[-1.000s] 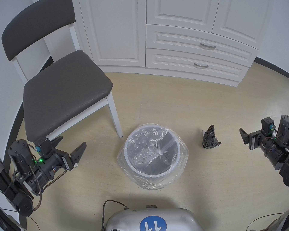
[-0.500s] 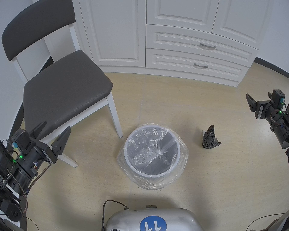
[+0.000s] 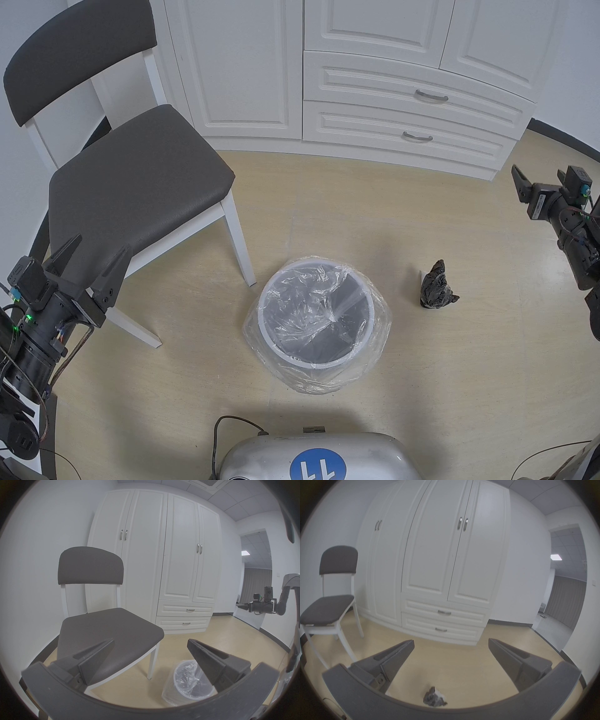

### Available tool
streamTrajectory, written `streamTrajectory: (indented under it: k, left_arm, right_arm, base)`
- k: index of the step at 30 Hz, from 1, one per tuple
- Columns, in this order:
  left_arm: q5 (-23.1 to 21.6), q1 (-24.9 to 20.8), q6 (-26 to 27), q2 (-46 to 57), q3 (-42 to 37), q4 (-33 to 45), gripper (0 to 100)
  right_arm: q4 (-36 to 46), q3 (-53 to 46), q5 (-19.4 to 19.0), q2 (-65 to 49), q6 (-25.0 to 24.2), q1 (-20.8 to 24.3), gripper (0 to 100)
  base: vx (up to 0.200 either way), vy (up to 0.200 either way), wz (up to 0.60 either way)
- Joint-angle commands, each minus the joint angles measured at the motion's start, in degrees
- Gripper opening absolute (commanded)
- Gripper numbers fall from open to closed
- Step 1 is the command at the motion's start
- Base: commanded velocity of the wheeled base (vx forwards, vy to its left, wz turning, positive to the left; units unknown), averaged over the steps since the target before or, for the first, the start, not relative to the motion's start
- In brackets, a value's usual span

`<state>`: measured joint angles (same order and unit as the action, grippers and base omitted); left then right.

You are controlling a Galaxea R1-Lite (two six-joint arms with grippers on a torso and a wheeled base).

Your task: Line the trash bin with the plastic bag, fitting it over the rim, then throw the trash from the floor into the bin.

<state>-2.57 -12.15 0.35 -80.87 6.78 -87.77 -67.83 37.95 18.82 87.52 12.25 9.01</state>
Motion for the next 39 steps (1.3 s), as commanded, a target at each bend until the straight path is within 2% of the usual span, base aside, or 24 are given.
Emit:
streamTrajectory:
  k: [1,4,14,18,20,21,22,23,26,31,39]
  left_arm:
    - [0.11,0.03,0.96,0.01,0.17,-0.03,100]
    - [0.11,0.03,2.2,-0.51,0.17,-0.03,100]
    - [0.11,0.03,3.16,-0.16,0.08,-0.03,100]
    - [0.11,0.03,3.07,-0.16,-0.01,-0.03,100]
    - [0.11,0.03,3.16,0.01,-0.01,-0.03,100]
    - [0.11,0.03,3.16,0.1,-0.1,-0.12,100]
    - [0.11,0.03,3.07,0.1,-0.1,-0.03,100]
    - [0.11,0.03,3.16,0.19,-0.19,-0.12,100]
    - [0.11,-0.06,3.16,0.19,-0.27,-0.12,100]
    - [0.11,-0.06,3.16,0.1,-0.36,-0.03,100]
    - [0.11,-0.06,3.16,0.1,-0.27,-0.12,100]
  right_arm:
    - [-6.61,3.18,3.59,6.26,0.49,0.13,100]
    - [-9.08,5.2,7.54,9.25,0.84,0.4,100]
    - [-7.76,10.04,7.63,19.45,0.32,-0.48,100]
    - [-1.25,13.55,7.37,25.42,-3.2,-0.84,100]
    - [4.37,15.31,6.14,26.65,-7.15,-0.75,100]
    - [7.8,16.1,4.12,27.09,-9.61,-0.75,100]
    - [8.33,16.19,3.77,27.09,-9.97,-0.75,100]
    - [14.39,17.33,-2.56,27.36,-14.71,-1.27,100]
    - [21.86,19.62,-8.89,28.76,-18.67,-3.82,100]
    - [22.56,24.45,-9.59,35.79,-19.19,-6.46,100]
    - [22.92,28.32,-9.77,43.0,-19.19,-6.9,100]
  base:
    - [0.0,0.0,0.0]
    - [0.0,0.0,0.0]
    - [0.0,0.0,0.0]
    - [0.0,0.0,0.0]
    - [0.0,0.0,0.0]
    - [0.0,0.0,0.0]
    - [0.0,0.0,0.0]
    - [0.0,0.0,0.0]
    - [0.0,0.0,0.0]
    - [0.0,0.0,0.0]
    - [0.0,0.0,0.0]
